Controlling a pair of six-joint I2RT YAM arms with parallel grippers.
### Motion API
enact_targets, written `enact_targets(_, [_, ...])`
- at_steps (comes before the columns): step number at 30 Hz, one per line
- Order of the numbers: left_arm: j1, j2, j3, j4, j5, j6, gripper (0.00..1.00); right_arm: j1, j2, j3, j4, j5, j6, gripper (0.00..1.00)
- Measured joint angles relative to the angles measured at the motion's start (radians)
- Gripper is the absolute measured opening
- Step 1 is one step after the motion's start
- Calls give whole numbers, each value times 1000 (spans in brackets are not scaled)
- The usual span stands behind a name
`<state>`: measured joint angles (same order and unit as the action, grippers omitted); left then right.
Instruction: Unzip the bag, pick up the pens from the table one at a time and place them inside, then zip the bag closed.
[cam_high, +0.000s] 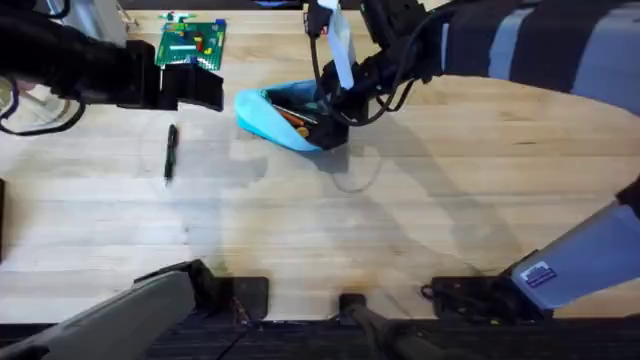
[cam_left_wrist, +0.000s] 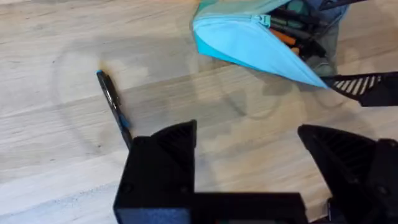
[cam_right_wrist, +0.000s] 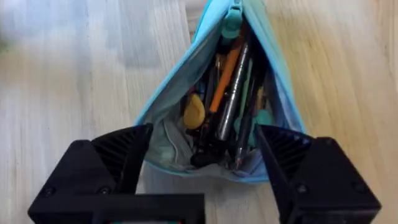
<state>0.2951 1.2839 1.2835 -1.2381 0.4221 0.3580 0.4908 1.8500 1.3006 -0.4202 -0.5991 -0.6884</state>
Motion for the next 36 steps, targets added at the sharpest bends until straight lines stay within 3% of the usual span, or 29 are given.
enact_targets(13, [0, 0, 0, 0, 0, 0, 996, 0, -222, 0, -13, 0, 41, 997])
enact_targets(26, [0, 0, 0, 0, 0, 0, 995, 0, -376, 0, -156, 1, 59, 997])
enact_targets(36, [0, 0, 0, 0, 0, 0, 995, 0, -470, 0, -271, 139, 195, 997])
